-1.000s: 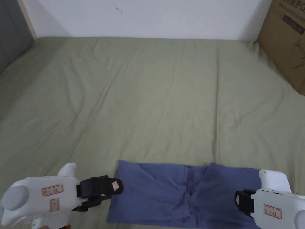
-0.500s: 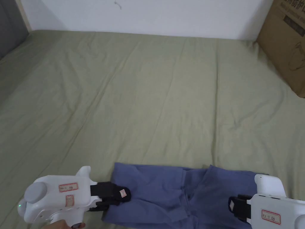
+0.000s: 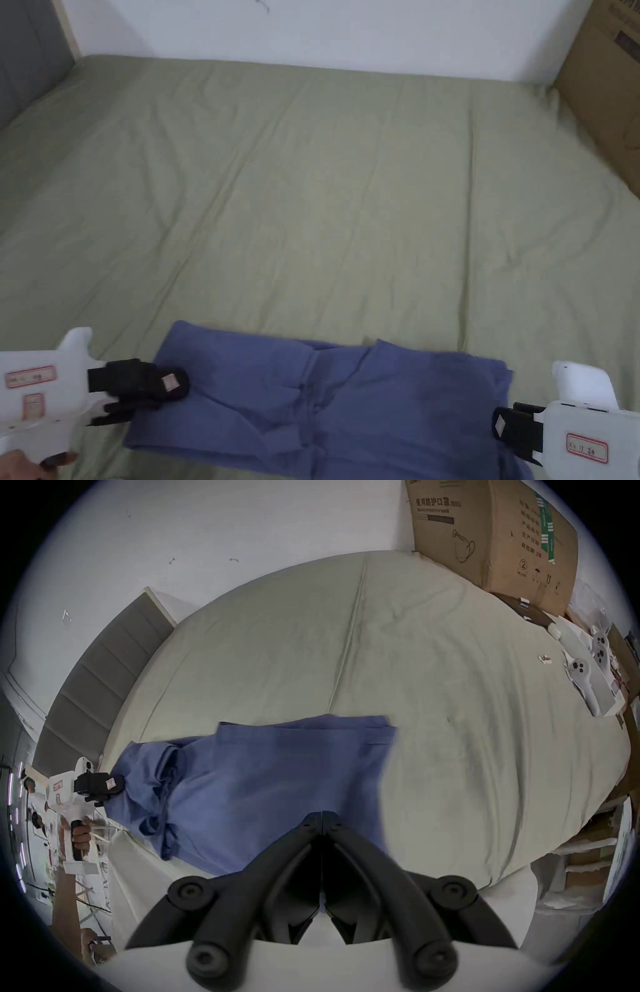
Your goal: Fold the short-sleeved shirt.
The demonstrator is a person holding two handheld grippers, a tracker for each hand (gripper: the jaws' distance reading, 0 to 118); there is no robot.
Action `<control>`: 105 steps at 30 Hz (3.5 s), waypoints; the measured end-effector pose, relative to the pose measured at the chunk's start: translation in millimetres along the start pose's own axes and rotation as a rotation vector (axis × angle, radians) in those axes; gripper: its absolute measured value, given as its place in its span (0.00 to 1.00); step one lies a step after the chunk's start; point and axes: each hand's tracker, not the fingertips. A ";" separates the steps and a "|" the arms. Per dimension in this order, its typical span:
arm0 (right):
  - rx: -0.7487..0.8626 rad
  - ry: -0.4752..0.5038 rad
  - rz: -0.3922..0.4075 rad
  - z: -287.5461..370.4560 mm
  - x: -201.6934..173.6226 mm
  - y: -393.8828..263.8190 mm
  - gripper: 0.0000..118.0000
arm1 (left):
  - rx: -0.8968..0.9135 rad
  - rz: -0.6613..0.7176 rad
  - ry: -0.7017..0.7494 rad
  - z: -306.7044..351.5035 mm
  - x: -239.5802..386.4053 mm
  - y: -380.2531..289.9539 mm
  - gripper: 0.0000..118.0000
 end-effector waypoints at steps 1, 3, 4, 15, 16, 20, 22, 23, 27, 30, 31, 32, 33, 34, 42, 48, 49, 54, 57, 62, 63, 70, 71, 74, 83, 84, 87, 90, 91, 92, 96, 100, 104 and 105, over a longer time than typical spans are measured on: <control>-0.002 0.003 0.004 -1.1 -2.1 -0.3 0.00 | 0.007 0.007 0.014 9.4 -3.6 2.3 0.09; -0.006 0.009 0.012 -5.3 -5.6 -0.7 0.00 | 0.035 0.016 0.048 30.6 -14.1 8.2 0.09; -0.008 0.011 0.015 -7.0 -7.1 -0.8 0.00 | 0.051 0.022 0.075 38.9 -16.2 9.9 0.09; -0.006 0.031 0.039 -5.7 -14.9 -2.4 0.00 | 0.147 -0.010 0.083 65.6 51.5 3.6 0.09; -0.003 0.030 0.038 -4.3 -12.6 -2.2 0.00 | 0.154 -0.016 0.062 64.6 67.0 1.4 0.09; 0.017 0.020 0.008 0.5 3.6 -3.5 0.00 | 0.146 -0.184 0.032 50.5 137.6 -10.3 0.09; 0.026 0.019 -0.013 4.0 10.7 -5.4 0.00 | 0.143 -0.257 0.029 32.3 164.5 -19.4 0.09; 0.030 0.018 -0.024 5.6 14.3 -7.5 0.00 | 0.112 -0.287 0.013 18.1 177.7 -24.3 0.09; 0.040 0.021 -0.053 14.6 27.1 -12.4 0.00 | -0.014 -0.440 0.053 -49.5 214.5 -45.9 0.09; 0.059 0.005 -0.079 22.0 36.6 -16.3 0.00 | -0.120 -0.491 0.060 -101.5 228.2 -63.6 0.09; 0.062 0.005 -0.091 23.4 41.2 -17.5 0.00 | -0.152 -0.505 0.054 -116.3 231.5 -68.7 0.09; 0.065 0.006 -0.108 25.0 46.3 -19.3 0.00 | -0.186 -0.505 0.049 -132.0 234.9 -74.0 0.09; 0.066 0.003 -0.124 26.3 50.6 -21.1 0.00 | -0.222 -0.519 0.049 -146.8 237.2 -78.1 0.09; 0.064 -0.002 -0.132 27.1 54.0 -22.7 0.00 | -0.253 -0.521 0.069 -159.1 238.3 -81.5 0.10; 0.056 -0.019 -0.164 26.4 81.6 -29.8 0.00 | -0.333 -0.565 0.042 -177.9 251.7 -98.2 0.92; 0.058 -0.009 -0.166 19.3 80.9 -29.6 0.00 | -0.183 -0.469 0.060 -138.2 220.6 -66.8 0.29; 0.057 -0.003 -0.165 18.1 80.1 -29.2 0.00 | -0.169 -0.472 0.104 -137.2 213.5 -65.2 0.09; 0.058 0.020 -0.162 11.5 71.8 -26.7 0.00 | -0.261 -0.395 0.138 -165.8 182.4 -76.9 0.04; 0.063 0.025 -0.158 14.1 64.9 -26.5 0.00 | -0.324 -0.374 0.073 -186.0 182.7 -98.0 0.04; 0.063 0.025 -0.142 17.2 62.3 -26.6 0.00 | -0.386 -0.431 0.072 -215.9 196.3 -129.0 0.03; 0.064 0.023 -0.137 19.0 61.3 -26.2 0.00 | -0.402 -0.416 0.069 -221.6 197.1 -133.0 0.03; 0.082 0.017 -0.156 28.2 61.5 -26.5 0.00 | -0.486 -0.432 0.046 -251.8 203.1 -156.1 0.03; 0.083 0.015 -0.155 28.6 61.5 -26.5 0.00 | -0.501 -0.447 0.046 -253.2 205.8 -159.8 0.03; 0.084 0.012 -0.145 31.8 60.3 -26.5 0.00 | -0.496 -0.484 0.020 -246.1 215.9 -165.7 0.03; 0.109 0.054 -0.067 36.1 37.4 -2.4 0.00 | -0.217 -0.467 -0.140 -135.3 212.0 -102.7 0.03; 0.118 0.084 -0.055 36.4 31.1 3.4 0.00 | -0.173 -0.444 -0.136 -119.6 202.0 -92.9 0.03; 0.138 0.153 -0.002 36.5 5.0 18.9 0.00 | -0.087 -0.396 -0.081 -81.4 165.5 -70.0 0.03; 0.121 0.188 0.083 24.3 -25.6 30.1 0.00 | -0.039 -0.309 -0.014 -57.0 125.7 -58.8 0.03; 0.106 0.201 0.110 21.3 -38.3 34.0 0.00 | -0.028 -0.280 -0.006 -51.9 113.7 -57.9 0.03; 0.080 0.211 0.127 15.3 -49.6 36.0 0.00 | -0.020 -0.248 -0.004 -47.7 102.1 -57.3 0.03; -0.028 0.219 0.211 -31.4 -75.6 34.7 0.00 | -0.004 -0.163 -0.006 -43.1 72.1 -62.2 0.03; -0.105 0.185 0.236 -66.6 -85.8 29.8 0.00 | -0.033 -0.146 -0.010 -52.1 60.2 -65.7 0.03; -0.135 0.206 0.166 -80.0 -77.4 25.8 0.00 | -0.051 -0.132 -0.039 -62.8 56.4 -61.9 0.11; -0.133 0.211 0.163 -78.7 -76.3 26.9 0.00 | -0.054 -0.132 -0.044 -65.1 56.2 -60.0 0.23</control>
